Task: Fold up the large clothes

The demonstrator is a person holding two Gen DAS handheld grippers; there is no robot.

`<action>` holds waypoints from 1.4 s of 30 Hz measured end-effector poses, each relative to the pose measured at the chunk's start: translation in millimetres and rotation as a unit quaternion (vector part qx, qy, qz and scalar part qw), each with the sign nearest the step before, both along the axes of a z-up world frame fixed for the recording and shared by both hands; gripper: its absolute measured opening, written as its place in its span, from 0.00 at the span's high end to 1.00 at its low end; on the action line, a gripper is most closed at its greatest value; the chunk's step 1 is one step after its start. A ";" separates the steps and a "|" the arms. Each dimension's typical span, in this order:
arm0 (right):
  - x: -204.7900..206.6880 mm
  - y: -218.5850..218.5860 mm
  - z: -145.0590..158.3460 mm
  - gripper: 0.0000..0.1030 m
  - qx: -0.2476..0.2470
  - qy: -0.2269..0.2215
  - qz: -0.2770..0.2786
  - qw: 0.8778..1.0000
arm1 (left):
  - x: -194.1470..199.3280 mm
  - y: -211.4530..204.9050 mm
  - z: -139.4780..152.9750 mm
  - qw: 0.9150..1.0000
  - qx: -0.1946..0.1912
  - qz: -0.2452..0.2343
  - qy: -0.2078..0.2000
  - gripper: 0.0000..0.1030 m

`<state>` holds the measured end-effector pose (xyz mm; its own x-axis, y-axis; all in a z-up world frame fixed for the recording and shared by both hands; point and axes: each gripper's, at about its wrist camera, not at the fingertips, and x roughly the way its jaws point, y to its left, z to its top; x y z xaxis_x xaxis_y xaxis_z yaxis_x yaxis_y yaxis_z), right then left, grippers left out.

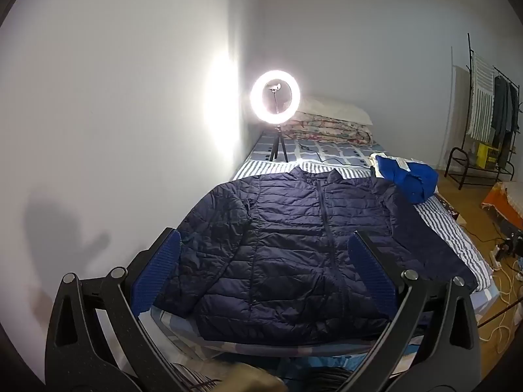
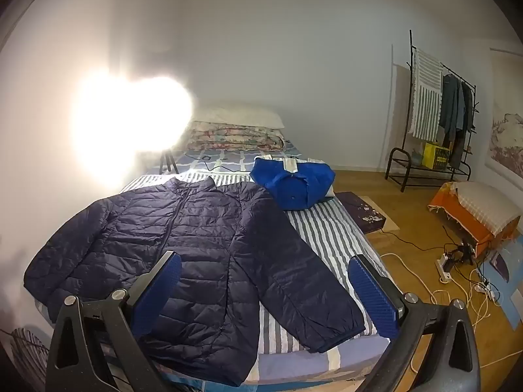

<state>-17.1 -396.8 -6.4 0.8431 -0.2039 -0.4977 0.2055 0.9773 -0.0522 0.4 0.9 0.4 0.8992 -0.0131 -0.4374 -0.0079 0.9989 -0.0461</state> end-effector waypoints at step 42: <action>-5.3 3.1 5.8 0.00 0.006 -0.013 -0.016 1.000 | -6.0 -8.7 2.7 1.000 0.020 0.008 -0.010 0.00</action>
<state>-22.4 -393.7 -0.5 0.8486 -0.2263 -0.4782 0.2387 0.9704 -0.0357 -5.6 -7.8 3.2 0.9076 0.0189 -0.4193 -0.0240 0.9997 -0.0068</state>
